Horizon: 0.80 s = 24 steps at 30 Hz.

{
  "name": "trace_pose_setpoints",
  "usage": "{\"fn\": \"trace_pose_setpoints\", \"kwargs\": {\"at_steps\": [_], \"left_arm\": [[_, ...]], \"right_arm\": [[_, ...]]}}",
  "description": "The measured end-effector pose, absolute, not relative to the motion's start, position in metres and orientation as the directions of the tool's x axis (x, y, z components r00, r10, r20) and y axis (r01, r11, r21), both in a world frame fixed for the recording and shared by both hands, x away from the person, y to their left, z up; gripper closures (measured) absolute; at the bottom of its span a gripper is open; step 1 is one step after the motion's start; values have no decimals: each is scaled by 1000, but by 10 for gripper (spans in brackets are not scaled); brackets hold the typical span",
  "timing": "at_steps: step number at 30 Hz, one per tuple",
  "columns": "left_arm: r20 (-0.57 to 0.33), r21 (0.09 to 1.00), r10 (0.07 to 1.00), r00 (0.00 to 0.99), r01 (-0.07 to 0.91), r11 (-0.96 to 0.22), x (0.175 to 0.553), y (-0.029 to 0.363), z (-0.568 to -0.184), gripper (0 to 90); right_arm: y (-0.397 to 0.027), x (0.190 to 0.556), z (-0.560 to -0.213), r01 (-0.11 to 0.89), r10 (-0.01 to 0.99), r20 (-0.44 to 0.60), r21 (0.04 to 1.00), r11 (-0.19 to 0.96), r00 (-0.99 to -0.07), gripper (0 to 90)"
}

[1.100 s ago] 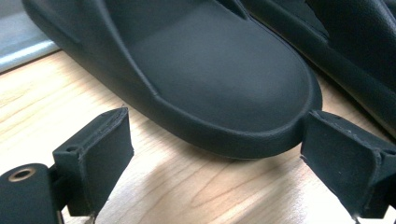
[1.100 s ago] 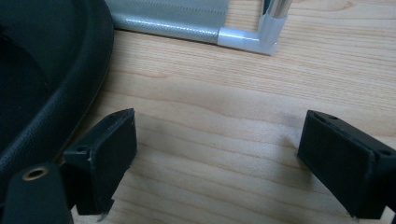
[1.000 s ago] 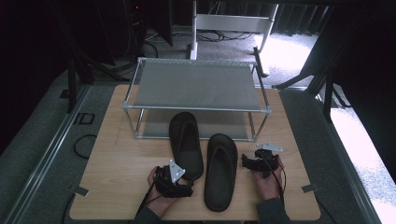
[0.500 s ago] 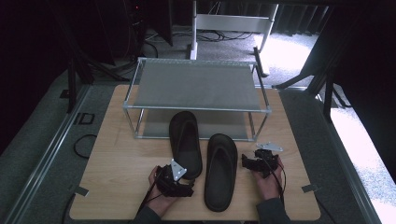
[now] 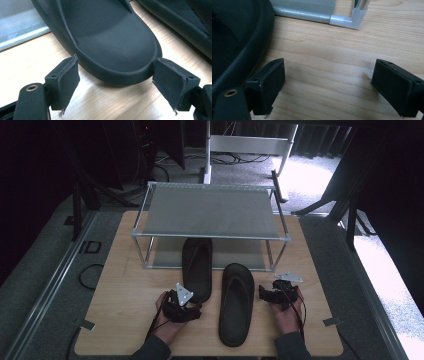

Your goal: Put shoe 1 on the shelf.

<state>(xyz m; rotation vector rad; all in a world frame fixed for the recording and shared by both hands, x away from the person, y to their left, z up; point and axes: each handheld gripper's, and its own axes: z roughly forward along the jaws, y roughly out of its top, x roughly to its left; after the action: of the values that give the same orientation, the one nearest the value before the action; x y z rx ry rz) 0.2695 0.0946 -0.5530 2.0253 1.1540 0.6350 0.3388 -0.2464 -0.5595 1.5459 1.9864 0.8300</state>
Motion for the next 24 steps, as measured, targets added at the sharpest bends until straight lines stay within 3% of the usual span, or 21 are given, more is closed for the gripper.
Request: {"fn": "trace_pose_setpoints", "kwargs": {"at_steps": [24], "left_arm": [[62, 781, 900, 432, 540, -313, 323, 103, -542, 217]], "right_arm": [[-246, 340, -559, 677, 970, -7, 715, 176, -245, 115]]}}
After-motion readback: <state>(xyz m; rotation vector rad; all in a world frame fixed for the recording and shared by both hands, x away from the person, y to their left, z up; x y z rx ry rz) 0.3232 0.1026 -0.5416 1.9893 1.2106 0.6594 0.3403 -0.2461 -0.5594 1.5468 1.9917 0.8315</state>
